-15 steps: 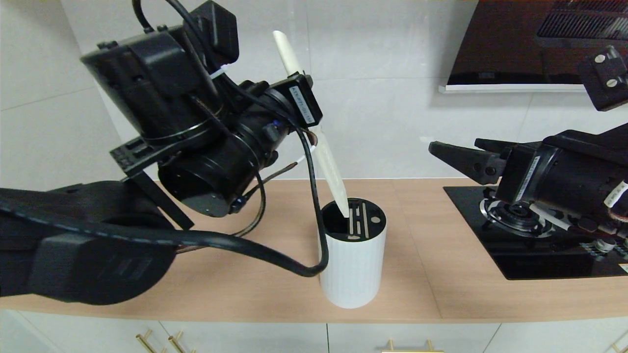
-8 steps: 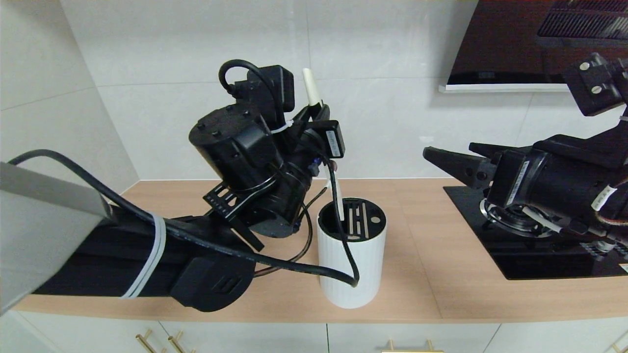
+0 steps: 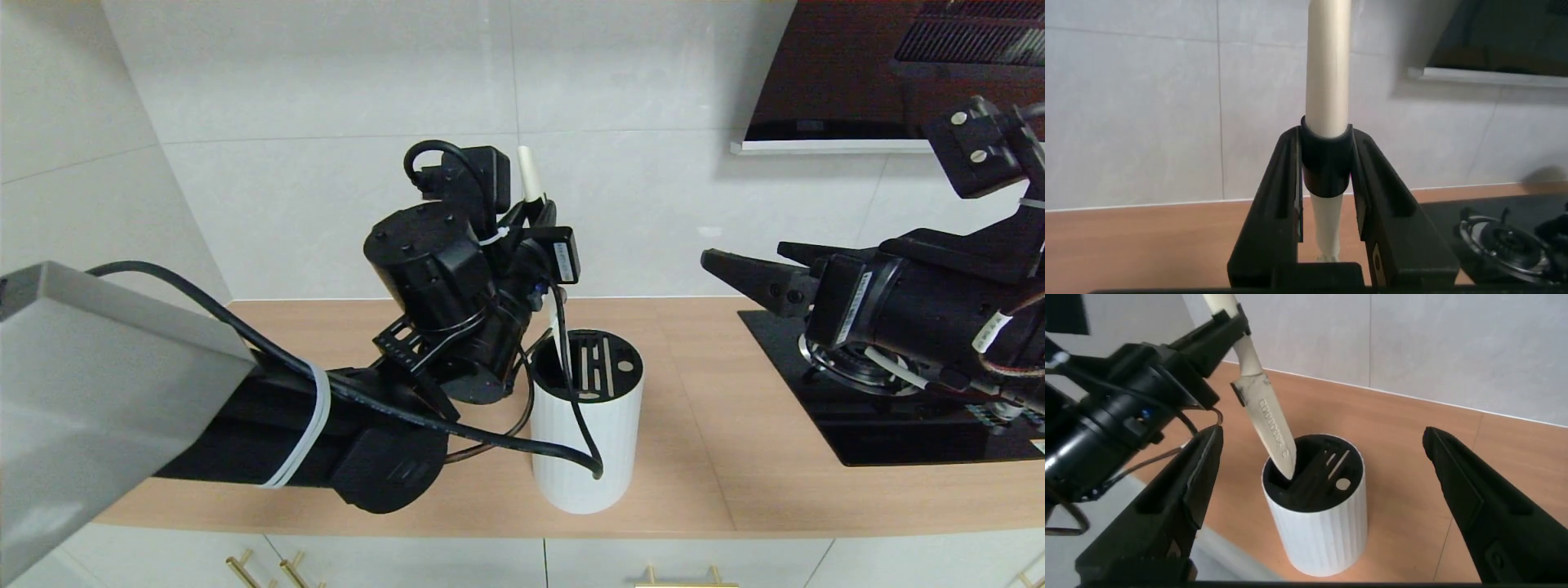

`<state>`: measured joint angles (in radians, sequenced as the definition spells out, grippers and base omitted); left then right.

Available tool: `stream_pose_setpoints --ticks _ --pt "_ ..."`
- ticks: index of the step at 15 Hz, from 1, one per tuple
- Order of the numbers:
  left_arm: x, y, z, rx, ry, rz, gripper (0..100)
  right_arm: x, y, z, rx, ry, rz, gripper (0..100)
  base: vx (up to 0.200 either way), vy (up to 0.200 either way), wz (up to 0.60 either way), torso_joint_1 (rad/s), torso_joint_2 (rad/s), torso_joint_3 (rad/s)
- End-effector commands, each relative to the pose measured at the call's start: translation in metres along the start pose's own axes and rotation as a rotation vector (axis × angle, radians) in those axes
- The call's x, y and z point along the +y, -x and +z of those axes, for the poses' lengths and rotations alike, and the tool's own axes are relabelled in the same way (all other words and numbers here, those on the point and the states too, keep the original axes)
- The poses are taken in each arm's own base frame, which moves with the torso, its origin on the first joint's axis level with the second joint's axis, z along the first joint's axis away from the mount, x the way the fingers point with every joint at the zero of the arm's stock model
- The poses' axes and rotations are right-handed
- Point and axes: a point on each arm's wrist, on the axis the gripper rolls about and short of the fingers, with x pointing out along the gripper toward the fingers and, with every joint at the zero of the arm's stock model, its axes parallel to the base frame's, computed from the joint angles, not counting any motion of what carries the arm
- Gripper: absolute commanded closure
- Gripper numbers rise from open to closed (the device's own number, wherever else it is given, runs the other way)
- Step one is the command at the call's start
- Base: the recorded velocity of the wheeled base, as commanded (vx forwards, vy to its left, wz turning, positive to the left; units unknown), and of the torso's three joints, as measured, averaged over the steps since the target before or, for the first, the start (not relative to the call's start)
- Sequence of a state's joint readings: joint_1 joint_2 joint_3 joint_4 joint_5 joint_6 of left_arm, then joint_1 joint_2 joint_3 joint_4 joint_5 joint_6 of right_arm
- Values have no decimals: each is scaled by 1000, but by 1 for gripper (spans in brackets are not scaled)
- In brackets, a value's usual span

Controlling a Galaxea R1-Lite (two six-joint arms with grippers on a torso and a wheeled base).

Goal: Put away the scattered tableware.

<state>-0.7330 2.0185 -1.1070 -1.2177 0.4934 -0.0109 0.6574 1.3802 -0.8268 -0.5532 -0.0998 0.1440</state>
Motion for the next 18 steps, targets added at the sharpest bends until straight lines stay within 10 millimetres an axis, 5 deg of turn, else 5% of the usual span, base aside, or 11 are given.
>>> stream_pose_setpoints --ticks 1,18 --pt "0 -2 -8 14 -7 2 100 0 -2 -1 6 0 0 0 0 0 0 0 0 0" --pt "-11 -2 -104 196 -79 2 100 0 -10 -9 35 3 -4 0 0 0 0 0 0 0"
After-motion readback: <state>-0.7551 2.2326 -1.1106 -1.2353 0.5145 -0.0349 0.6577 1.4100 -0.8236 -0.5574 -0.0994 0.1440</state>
